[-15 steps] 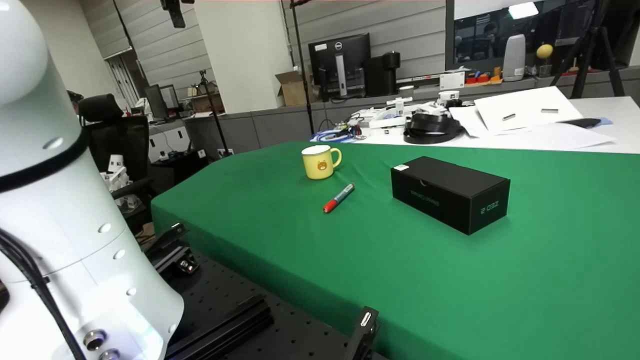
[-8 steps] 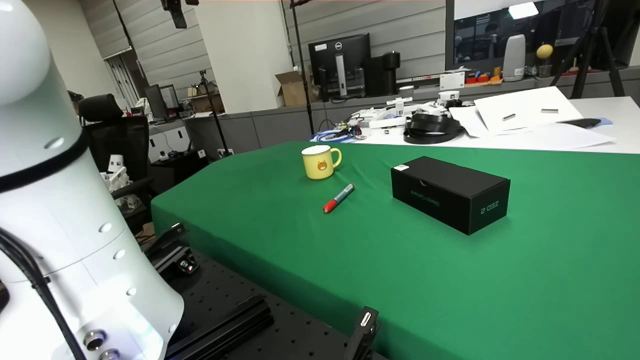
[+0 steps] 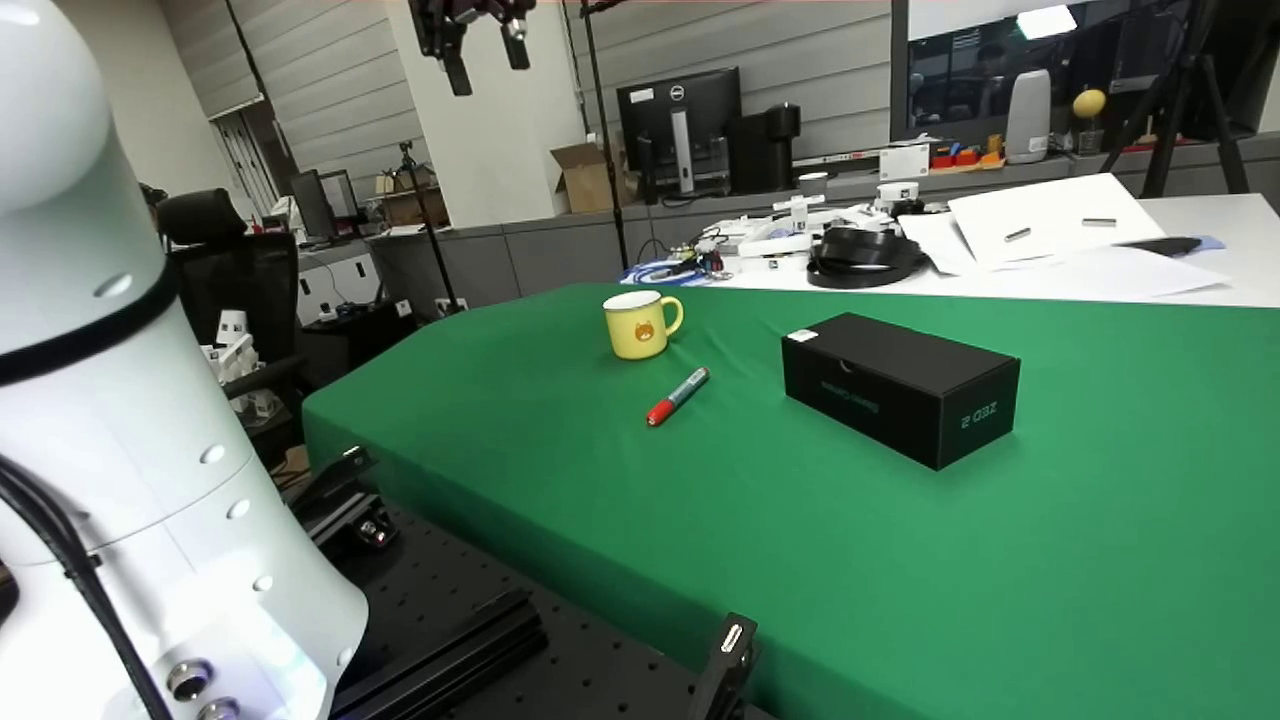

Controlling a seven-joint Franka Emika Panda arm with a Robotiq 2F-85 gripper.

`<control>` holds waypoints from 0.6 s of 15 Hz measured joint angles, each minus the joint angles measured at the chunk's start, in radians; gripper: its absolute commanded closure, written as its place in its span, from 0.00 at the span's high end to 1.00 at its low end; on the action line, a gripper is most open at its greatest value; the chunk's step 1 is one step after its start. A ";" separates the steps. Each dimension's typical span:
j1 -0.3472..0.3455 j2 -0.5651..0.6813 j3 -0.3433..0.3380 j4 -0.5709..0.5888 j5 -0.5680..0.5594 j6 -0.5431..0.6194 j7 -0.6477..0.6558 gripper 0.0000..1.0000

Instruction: Put the orange marker in the mug

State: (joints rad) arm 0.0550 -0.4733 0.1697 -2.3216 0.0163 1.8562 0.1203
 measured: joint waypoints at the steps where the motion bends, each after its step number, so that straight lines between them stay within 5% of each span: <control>1: -0.006 0.023 -0.027 -0.021 -0.001 0.040 -0.027 1.00; 9: -0.088 0.245 -0.151 -0.139 -0.015 0.334 -0.065 1.00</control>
State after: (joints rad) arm -0.0335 -0.2283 0.0185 -2.4602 0.0016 2.1902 0.0552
